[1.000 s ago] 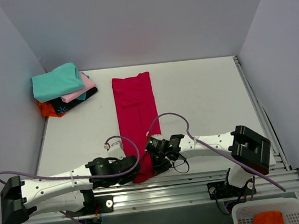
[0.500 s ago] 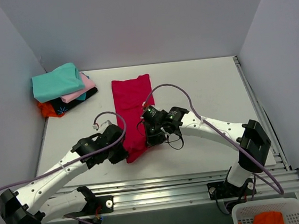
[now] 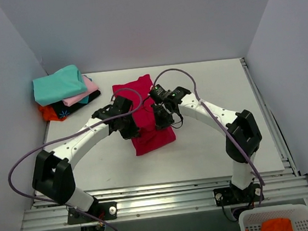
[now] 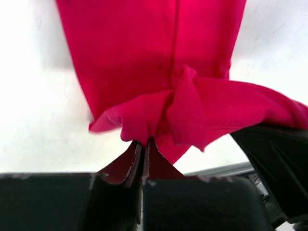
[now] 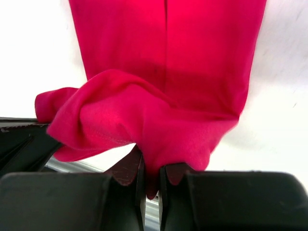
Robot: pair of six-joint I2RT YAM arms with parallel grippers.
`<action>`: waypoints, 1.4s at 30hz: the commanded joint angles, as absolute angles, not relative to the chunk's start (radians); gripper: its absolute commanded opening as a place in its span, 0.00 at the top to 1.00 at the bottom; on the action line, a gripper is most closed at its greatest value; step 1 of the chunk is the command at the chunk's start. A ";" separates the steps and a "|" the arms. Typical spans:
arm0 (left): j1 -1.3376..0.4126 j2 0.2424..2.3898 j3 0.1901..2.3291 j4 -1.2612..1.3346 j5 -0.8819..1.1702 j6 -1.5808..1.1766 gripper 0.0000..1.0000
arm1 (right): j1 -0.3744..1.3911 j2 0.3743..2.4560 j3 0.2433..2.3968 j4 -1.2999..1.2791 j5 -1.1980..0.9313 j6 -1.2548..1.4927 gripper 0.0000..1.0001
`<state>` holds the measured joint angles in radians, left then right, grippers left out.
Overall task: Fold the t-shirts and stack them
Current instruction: Fold the tshirt
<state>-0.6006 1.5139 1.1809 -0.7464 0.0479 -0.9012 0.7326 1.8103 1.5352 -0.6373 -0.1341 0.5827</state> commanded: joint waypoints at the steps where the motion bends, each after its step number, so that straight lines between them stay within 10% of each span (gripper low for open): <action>1: -0.558 1.592 1.305 -0.670 0.118 -0.813 0.98 | 0.681 1.871 1.633 -0.696 -0.147 0.499 1.00; 7: -0.476 1.787 1.488 -0.666 0.175 -0.784 0.98 | 0.594 2.078 1.876 -0.730 -0.175 0.436 1.00; 10: -0.440 1.862 1.548 -0.658 0.198 -0.793 0.98 | 0.560 2.202 2.006 -0.735 -0.199 0.419 0.66; 13: -0.417 1.910 1.601 -0.667 0.175 -0.811 0.98 | 0.532 2.272 2.111 -0.745 -0.206 0.417 0.10; 14: -0.413 1.923 1.614 -0.676 0.161 -0.834 0.98 | 0.528 2.282 2.129 -0.749 -0.210 0.417 0.07; 16: -0.393 1.927 1.634 -0.711 0.117 -0.865 0.92 | 0.514 2.293 2.160 -0.758 -0.218 0.419 0.07; 19: -0.377 1.892 1.614 -0.697 0.051 -0.939 0.56 | 0.505 2.267 2.135 -0.749 -0.216 0.422 0.06; 20: -0.374 1.864 1.586 -0.680 0.037 -0.960 0.02 | 0.502 2.258 2.123 -0.743 -0.213 0.422 0.06; 34: -0.362 1.764 1.594 -0.686 0.061 -0.870 0.06 | 0.469 1.889 1.691 -0.638 -0.138 0.463 0.06; 42: -0.498 1.492 1.173 -0.619 0.009 -0.937 0.06 | 0.460 1.675 1.295 -0.477 -0.186 0.532 0.10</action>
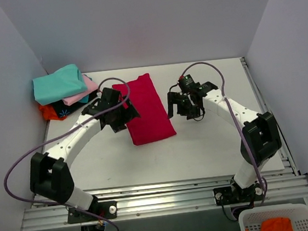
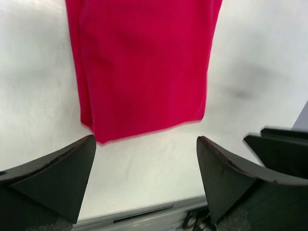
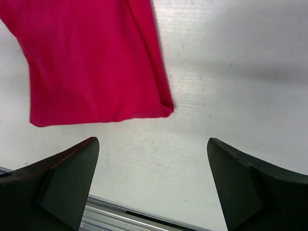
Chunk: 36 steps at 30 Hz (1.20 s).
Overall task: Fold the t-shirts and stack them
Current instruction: Fold the tshirt
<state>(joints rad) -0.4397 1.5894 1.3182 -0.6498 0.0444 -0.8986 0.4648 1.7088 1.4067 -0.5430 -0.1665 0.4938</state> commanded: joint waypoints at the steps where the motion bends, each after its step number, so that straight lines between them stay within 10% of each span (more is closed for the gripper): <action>1: -0.511 1.465 1.129 -0.598 0.009 -0.975 0.06 | 0.459 1.666 1.267 -0.438 -0.205 0.541 0.10; 29: -0.603 1.632 0.902 -0.292 -0.146 -1.252 0.00 | 0.460 1.853 1.152 -0.173 -0.229 0.526 0.13; 36: -0.630 1.667 0.861 -0.256 -0.132 -1.308 0.29 | 0.460 1.839 1.092 -0.134 -0.238 0.537 0.18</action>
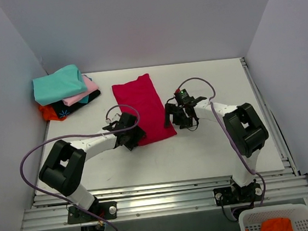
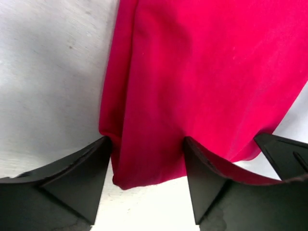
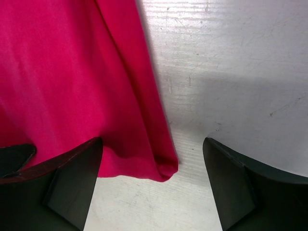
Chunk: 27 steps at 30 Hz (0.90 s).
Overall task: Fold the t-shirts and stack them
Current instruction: Fold the tshirt
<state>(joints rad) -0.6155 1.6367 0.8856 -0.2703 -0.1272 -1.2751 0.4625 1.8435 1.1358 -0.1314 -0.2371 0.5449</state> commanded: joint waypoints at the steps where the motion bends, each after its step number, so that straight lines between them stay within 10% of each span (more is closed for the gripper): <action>1: -0.641 1.667 0.859 -0.256 -0.135 -1.312 0.34 | 0.460 1.833 1.075 -0.127 -0.241 0.537 0.20; 9: -0.675 1.667 0.844 -0.270 -0.144 -1.333 0.71 | 0.463 1.798 0.956 -0.042 -0.287 0.569 1.00; 15: -0.683 1.660 0.850 -0.322 -0.140 -1.313 0.96 | 0.462 1.746 0.887 -0.046 -0.279 0.565 1.00; 27: -0.761 1.295 0.897 -0.771 -0.078 -1.127 0.98 | 0.460 1.365 0.931 -0.480 -0.212 0.522 1.00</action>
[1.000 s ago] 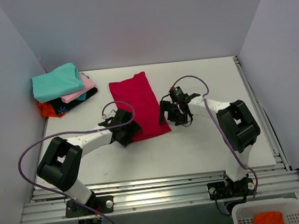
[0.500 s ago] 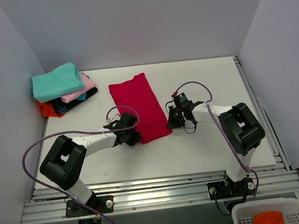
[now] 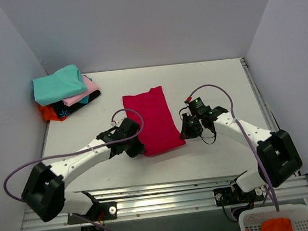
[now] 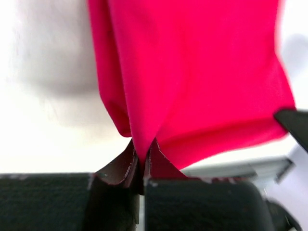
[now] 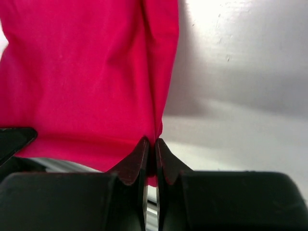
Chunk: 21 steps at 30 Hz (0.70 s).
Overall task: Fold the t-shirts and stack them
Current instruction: Fold the tshirt
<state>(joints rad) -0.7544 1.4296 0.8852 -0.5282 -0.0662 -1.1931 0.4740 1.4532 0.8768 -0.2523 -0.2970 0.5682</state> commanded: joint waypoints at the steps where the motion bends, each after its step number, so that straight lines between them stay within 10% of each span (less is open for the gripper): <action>1: -0.762 1.261 0.899 -0.822 -0.072 -1.127 0.98 | 0.460 1.330 0.943 -0.509 -0.209 0.519 1.00; 21: -0.649 1.301 1.169 -0.879 -0.006 -1.078 0.96 | 0.446 1.440 1.313 -0.672 -0.218 0.465 1.00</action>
